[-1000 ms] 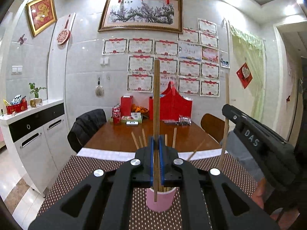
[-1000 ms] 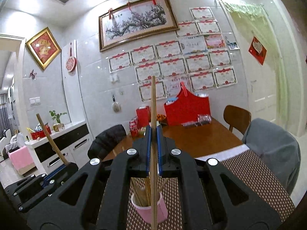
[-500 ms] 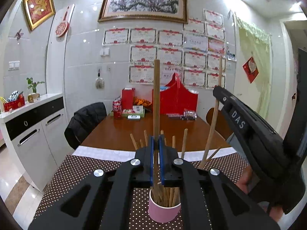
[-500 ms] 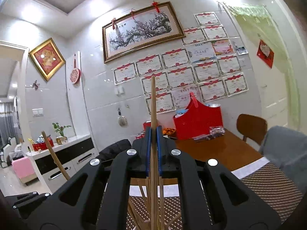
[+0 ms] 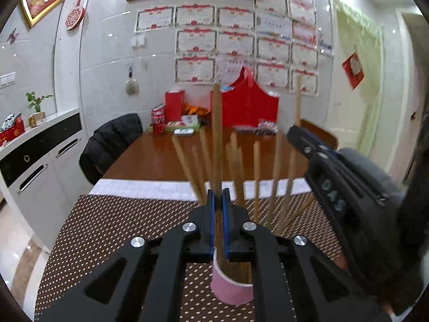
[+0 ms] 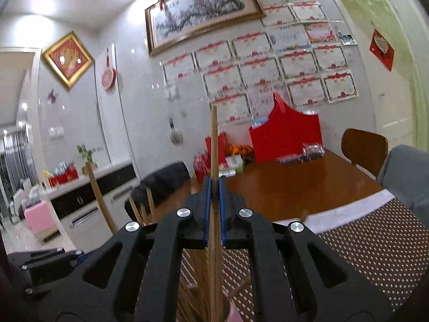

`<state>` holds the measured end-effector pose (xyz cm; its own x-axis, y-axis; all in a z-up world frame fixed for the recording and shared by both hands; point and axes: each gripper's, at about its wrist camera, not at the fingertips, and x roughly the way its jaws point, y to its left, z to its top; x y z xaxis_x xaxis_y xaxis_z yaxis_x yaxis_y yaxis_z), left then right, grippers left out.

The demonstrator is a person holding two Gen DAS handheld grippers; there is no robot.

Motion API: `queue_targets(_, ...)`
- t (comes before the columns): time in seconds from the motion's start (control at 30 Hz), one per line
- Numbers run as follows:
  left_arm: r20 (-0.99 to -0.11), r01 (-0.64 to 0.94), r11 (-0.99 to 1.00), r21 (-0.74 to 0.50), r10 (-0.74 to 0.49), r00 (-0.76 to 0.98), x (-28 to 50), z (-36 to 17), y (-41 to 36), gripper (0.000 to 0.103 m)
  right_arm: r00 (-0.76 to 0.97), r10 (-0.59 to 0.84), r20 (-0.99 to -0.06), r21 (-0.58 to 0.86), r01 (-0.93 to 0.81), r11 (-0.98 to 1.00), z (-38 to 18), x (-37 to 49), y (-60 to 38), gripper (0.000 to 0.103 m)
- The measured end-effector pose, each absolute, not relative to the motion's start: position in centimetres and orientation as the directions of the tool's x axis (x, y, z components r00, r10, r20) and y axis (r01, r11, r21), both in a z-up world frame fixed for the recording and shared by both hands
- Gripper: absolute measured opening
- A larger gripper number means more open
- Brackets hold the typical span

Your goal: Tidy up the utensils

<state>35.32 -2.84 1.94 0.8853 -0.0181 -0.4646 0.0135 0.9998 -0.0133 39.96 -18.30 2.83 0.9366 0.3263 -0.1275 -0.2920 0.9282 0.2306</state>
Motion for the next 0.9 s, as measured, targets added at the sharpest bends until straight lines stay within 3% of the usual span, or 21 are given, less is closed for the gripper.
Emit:
queue_targets(0.17, -0.476, 0.008, 1.000, 0.015, 0.001, 0.879, 35.5, 0.5, -2.7, 0.011, 0.916, 0.351, -0.195, 0.220, -0.308, 0.926, 1.3, 39.6, -18.3, 0.007)
queue_targets(0.23, -0.471, -0.018, 0.998, 0.061, 0.045, 0.881, 35.4, 0.0, -2.9, 0.024, 0.905, 0.356, -0.232, 0.207, -0.311, 0.927, 0.8, 39.4, -18.3, 0.007)
queue_targets(0.53, -0.471, -0.015, 0.999, 0.046, 0.035, 0.882, 33.3, -0.6, -2.3, 0.031, 0.891, 0.353, -0.286, 0.177, -0.313, 0.933, 0.1, 36.8, -19.3, 0.008)
queue_targets(0.6, -0.464, -0.021, 0.999, 0.047, 0.040, 0.885, 32.5, -0.6, -2.2, 0.034, 0.890, 0.347, -0.294, 0.174, -0.307, 0.936, 0.1, 35.8, -19.6, 0.017)
queue_targets(0.63, -0.457, -0.023, 0.998, 0.052, 0.044, 0.888, 31.9, -0.6, -2.3, 0.034, 0.891, 0.347, -0.293, 0.178, -0.306, 0.935, 0.0, 35.3, -19.8, 0.033)
queue_targets(0.67, -0.451, -0.023, 0.998, 0.056, 0.046, 0.891, 31.5, -0.6, -2.4, 0.034, 0.893, 0.347, -0.285, 0.182, -0.305, 0.935, 0.0, 34.8, -20.0, 0.058)
queue_targets(0.77, -0.426, -0.021, 0.998, 0.064, 0.046, 0.904, 29.7, -0.7, -2.6, 0.035, 0.909, 0.342, -0.237, 0.159, -0.311, 0.937, -0.2, 32.8, -20.2, 0.061)
queue_targets(0.9, -0.427, -0.013, 0.999, 0.048, 0.032, 0.904, 27.8, -1.0, -2.7, 0.035, 0.909, 0.333, -0.252, 0.160, -0.300, 0.940, -1.1, 30.9, -20.4, 0.061)
